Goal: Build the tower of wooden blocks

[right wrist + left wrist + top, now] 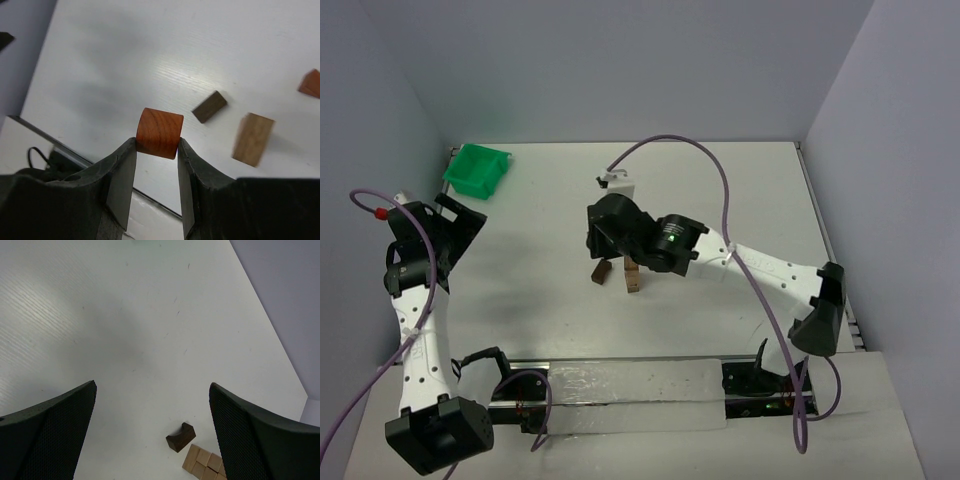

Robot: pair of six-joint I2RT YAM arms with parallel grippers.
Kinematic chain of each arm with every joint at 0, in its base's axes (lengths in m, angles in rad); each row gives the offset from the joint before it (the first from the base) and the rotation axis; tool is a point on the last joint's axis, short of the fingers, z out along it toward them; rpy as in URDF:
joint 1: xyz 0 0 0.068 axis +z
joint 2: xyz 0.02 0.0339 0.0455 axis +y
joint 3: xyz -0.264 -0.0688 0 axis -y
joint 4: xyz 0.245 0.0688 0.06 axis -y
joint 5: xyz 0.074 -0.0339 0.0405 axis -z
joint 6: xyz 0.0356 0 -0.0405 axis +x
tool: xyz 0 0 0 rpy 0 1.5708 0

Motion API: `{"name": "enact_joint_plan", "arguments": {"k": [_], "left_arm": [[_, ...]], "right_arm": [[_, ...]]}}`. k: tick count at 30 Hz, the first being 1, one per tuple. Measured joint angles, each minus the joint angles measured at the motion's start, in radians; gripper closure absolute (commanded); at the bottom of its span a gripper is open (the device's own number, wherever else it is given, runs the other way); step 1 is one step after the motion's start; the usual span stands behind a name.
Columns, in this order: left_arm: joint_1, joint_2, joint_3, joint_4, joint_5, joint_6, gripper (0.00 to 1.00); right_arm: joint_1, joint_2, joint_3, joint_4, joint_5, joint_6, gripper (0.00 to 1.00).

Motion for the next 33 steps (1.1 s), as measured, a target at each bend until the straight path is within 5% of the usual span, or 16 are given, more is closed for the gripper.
{"name": "enact_joint_plan", "arguments": {"k": [11, 33], "left_arm": [[0.0, -0.004, -0.007, 0.002, -0.044, 0.0, 0.01], [0.0, -0.022, -0.022, 0.026, -0.053, 0.0, 0.01]], "right_arm": [[-0.089, -0.097, -0.254, -0.008, 0.01, -0.021, 1.0], [-0.128, -0.046, -0.263, -0.007, -0.029, 0.001, 1.0]]}}
